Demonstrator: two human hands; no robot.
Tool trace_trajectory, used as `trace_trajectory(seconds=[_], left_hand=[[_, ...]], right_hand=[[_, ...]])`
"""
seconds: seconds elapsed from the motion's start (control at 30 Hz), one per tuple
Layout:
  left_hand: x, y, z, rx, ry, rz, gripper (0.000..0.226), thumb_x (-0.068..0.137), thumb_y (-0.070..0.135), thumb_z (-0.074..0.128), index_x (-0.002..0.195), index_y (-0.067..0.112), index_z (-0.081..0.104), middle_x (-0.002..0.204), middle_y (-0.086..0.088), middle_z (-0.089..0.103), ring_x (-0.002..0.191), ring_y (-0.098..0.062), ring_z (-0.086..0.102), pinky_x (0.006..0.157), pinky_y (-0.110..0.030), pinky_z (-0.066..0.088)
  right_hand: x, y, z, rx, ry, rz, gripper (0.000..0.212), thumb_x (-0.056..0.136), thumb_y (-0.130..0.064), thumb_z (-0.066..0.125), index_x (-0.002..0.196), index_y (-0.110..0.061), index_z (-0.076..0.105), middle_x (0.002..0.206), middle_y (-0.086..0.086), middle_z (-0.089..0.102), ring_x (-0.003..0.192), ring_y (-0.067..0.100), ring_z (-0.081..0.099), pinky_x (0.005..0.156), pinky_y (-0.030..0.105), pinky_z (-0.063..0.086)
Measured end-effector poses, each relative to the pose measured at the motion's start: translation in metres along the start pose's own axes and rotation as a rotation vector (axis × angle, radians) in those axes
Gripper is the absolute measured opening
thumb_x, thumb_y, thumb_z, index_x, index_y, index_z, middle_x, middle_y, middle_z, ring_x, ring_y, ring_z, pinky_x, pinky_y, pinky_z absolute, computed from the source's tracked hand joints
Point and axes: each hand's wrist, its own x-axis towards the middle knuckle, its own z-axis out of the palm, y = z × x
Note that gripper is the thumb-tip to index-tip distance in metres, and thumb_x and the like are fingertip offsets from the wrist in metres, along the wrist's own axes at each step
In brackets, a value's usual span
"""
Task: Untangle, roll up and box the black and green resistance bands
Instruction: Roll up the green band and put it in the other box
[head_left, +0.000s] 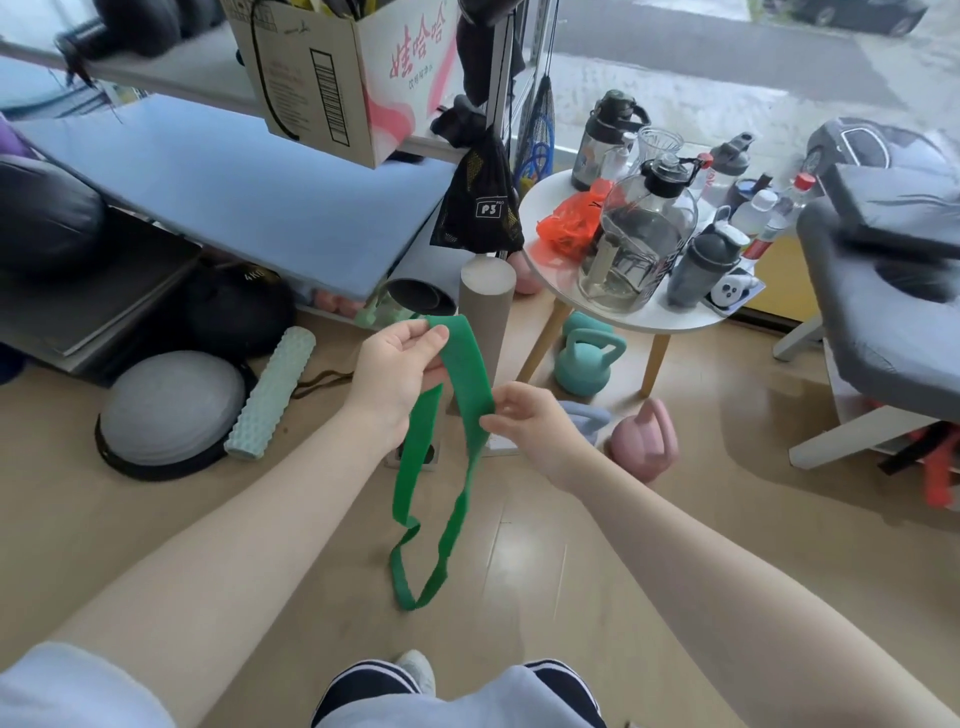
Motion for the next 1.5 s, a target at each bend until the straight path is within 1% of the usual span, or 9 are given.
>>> trace_trajectory(seconds=[0.17, 0.33, 0.47, 0.6, 0.73, 0.87, 1.13, 1.23, 1.5], left_hand=[[0.016, 0.007, -0.015, 0.324, 0.095, -0.099, 0.021, 0.086, 0.034, 0.063, 0.084, 0.013, 0.063, 0.068, 0.003, 0.053, 0.063, -0.01, 0.046, 0.065, -0.023, 0.042], [0.017, 0.012, -0.019, 0.374, -0.061, 0.032, 0.021, 0.091, 0.034, 0.055, 0.103, 0.018, 0.058, 0.098, 0.004, 0.063, 0.088, -0.011, 0.057, 0.074, -0.024, 0.044], [0.007, 0.015, -0.017, 0.144, -0.308, 0.119, 0.025, 0.099, 0.022, 0.039, 0.103, 0.019, 0.064, 0.102, -0.001, 0.07, 0.098, -0.018, 0.067, 0.089, -0.028, 0.051], [0.003, 0.013, -0.013, 0.245, -0.346, 0.241, 0.019, 0.089, 0.009, 0.057, 0.1, 0.023, 0.064, 0.096, 0.01, 0.071, 0.093, -0.007, 0.065, 0.084, -0.019, 0.05], [0.006, 0.018, -0.006, 0.255, -0.239, 0.359, 0.023, 0.087, 0.003, 0.059, 0.094, 0.024, 0.066, 0.09, 0.01, 0.072, 0.09, -0.008, 0.066, 0.083, -0.023, 0.051], [0.01, 0.032, -0.005, 0.22, -0.139, 0.441, 0.028, 0.087, 0.003, 0.059, 0.088, 0.03, 0.068, 0.085, 0.013, 0.072, 0.088, -0.016, 0.067, 0.085, -0.034, 0.053], [0.034, 0.051, -0.06, 0.256, 0.209, 0.435, 0.014, 0.088, 0.012, 0.06, 0.094, 0.021, 0.068, 0.089, 0.009, 0.069, 0.083, -0.003, 0.064, 0.079, -0.015, 0.05], [0.049, 0.063, -0.088, 0.23, 0.319, 0.405, 0.013, 0.088, 0.012, 0.06, 0.093, 0.019, 0.07, 0.09, 0.003, 0.071, 0.085, -0.012, 0.065, 0.083, -0.024, 0.052], [0.072, 0.122, -0.115, 0.352, 0.392, 0.558, 0.015, 0.087, 0.016, 0.062, 0.099, 0.013, 0.072, 0.086, 0.004, 0.069, 0.076, -0.01, 0.064, 0.082, -0.03, 0.054]], right_hand=[[0.004, -0.043, -0.004, 0.112, 0.145, -0.236, 0.029, 0.082, 0.007, 0.061, 0.079, -0.021, 0.064, 0.096, 0.005, 0.059, 0.073, -0.003, 0.058, 0.067, 0.012, 0.047], [0.01, -0.078, -0.007, -0.091, 0.158, -0.421, 0.013, 0.078, 0.003, 0.067, 0.082, -0.009, 0.066, 0.119, -0.003, 0.051, 0.101, 0.003, 0.052, 0.085, 0.009, 0.042], [0.018, -0.079, -0.01, 0.072, 0.255, -0.296, 0.014, 0.081, 0.002, 0.064, 0.083, -0.012, 0.061, 0.088, 0.0, 0.067, 0.083, 0.014, 0.064, 0.082, 0.028, 0.052], [0.022, -0.077, -0.014, 0.212, 0.335, -0.249, 0.026, 0.08, -0.004, 0.068, 0.086, -0.022, 0.049, 0.085, 0.01, 0.068, 0.088, 0.03, 0.066, 0.088, 0.05, 0.052], [0.021, -0.089, -0.018, 0.346, 0.217, -0.312, 0.044, 0.085, 0.003, 0.059, 0.111, -0.032, 0.054, 0.083, 0.002, 0.072, 0.082, 0.02, 0.066, 0.083, 0.037, 0.056], [0.026, -0.11, -0.018, 0.289, 0.169, -0.402, 0.029, 0.088, 0.006, 0.053, 0.099, -0.019, 0.062, 0.079, -0.008, 0.071, 0.076, 0.011, 0.065, 0.078, 0.031, 0.056], [0.079, -0.141, 0.042, 0.252, 0.068, -0.332, 0.02, 0.089, -0.002, 0.055, 0.104, -0.012, 0.062, 0.095, 0.009, 0.067, 0.085, 0.018, 0.061, 0.08, 0.033, 0.055], [0.101, -0.156, 0.074, 0.311, 0.03, -0.287, 0.017, 0.089, 0.002, 0.052, 0.099, -0.009, 0.061, 0.075, 0.0, 0.061, 0.055, 0.007, 0.053, 0.053, 0.019, 0.047], [0.133, -0.201, 0.093, 0.721, -0.131, -0.344, 0.022, 0.094, 0.003, 0.044, 0.098, -0.011, 0.06, 0.089, 0.006, 0.066, 0.075, 0.011, 0.067, 0.079, 0.018, 0.054]])
